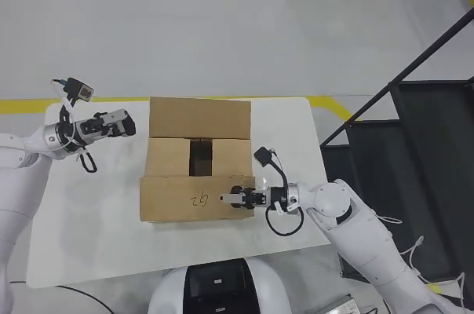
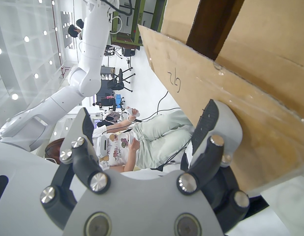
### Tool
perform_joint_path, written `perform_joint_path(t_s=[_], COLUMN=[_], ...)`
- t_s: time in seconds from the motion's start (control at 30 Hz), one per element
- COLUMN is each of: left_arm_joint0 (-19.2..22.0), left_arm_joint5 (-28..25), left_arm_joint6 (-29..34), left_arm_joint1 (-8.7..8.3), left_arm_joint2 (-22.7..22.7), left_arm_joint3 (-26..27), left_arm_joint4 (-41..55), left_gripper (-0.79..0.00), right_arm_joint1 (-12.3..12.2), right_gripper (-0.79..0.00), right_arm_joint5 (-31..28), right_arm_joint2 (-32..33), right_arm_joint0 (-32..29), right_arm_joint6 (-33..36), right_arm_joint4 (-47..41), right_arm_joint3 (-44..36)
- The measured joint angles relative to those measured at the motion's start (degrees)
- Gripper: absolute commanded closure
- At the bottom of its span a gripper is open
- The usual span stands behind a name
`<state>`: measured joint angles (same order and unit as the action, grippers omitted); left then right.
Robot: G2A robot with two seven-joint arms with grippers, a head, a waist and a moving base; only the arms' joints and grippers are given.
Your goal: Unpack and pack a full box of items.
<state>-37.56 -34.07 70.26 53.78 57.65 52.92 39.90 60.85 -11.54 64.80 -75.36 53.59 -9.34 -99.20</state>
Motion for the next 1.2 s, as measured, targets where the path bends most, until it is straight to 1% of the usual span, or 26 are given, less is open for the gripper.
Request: perform_joint_path(t_s=[0.1, 0.2, 0.3, 0.4, 0.5, 0.6, 0.8, 0.9, 1.0, 1.1, 1.2], left_arm_joint0=[2.9, 5.2, 6.7, 8.1, 9.7, 10.9, 12.5, 13.1, 13.3, 12.3, 10.2], left_arm_joint5=[-3.6, -7.1, -8.9, -9.1, -8.4, -7.7, -7.1, -7.9, -8.2, -7.1, -4.4], left_arm_joint6=[-4.0, -9.5, -13.8, -16.7, -17.7, -17.2, -12.6, -9.7, -8.0, -7.1, -4.4], left_arm_joint1=[1.95, 3.75, 5.36, 6.83, 8.35, 9.87, 12.45, 13.21, 13.37, 12.71, 11.45], left_arm_joint2=[-2.9, -5.3, -7.4, -9.2, -10.8, -11.9, -12.0, -11.2, -10.2, -9.1, -7.6], left_arm_joint3=[-5.2, -9.6, -12.8, -15.5, -17.8, -19.8, -23.3, -25.1, -25.6, -23.5, -19.8], left_arm_joint4=[-2.4, -5.8, -8.7, -11.1, -12.1, -11.1, -4.1, -0.5, 1.8, 2.4, 3.9], left_gripper=[-0.785, -0.785, -0.785, -0.785, -0.785, -0.785, -0.785, -0.785, -0.785, -0.785, -0.785], right_arm_joint1=[-0.1, -0.3, -0.4, -0.5, -0.5, -0.6, -0.8, -0.8, -0.8, -0.7, -0.6], right_gripper=[-0.785, -0.785, -0.785, -0.785, -0.785, -0.785, -0.785, -0.785, -0.785, -0.785, -0.785], right_arm_joint5=[0.1, 0.2, 0.3, 0.4, 0.5, 0.6, 0.9, 1.1, 1.1, 1.0, 1.0], right_arm_joint2=[0.1, 0.1, 0.0, 0.0, 0.0, 0.3, 0.4, 0.1, -0.3, -0.8, -1.3], right_arm_joint0=[-0.2, -0.3, -0.4, -0.5, -0.5, -0.5, -0.3, -0.2, 0.0, 0.3, 0.7], right_arm_joint6=[0.6, 1.5, 2.1, 2.5, 2.8, 3.1, 3.4, 3.5, 3.5, 3.5, 3.3], right_arm_joint4=[0.5, 1.2, 1.4, 1.6, 1.8, 1.5, 1.4, 1.4, 1.5, 1.5, 1.4], right_arm_joint3=[-0.7, -1.4, -1.8, -2.0, -2.0, -2.1, -2.2, -2.3, -2.2, -1.9, -1.5])
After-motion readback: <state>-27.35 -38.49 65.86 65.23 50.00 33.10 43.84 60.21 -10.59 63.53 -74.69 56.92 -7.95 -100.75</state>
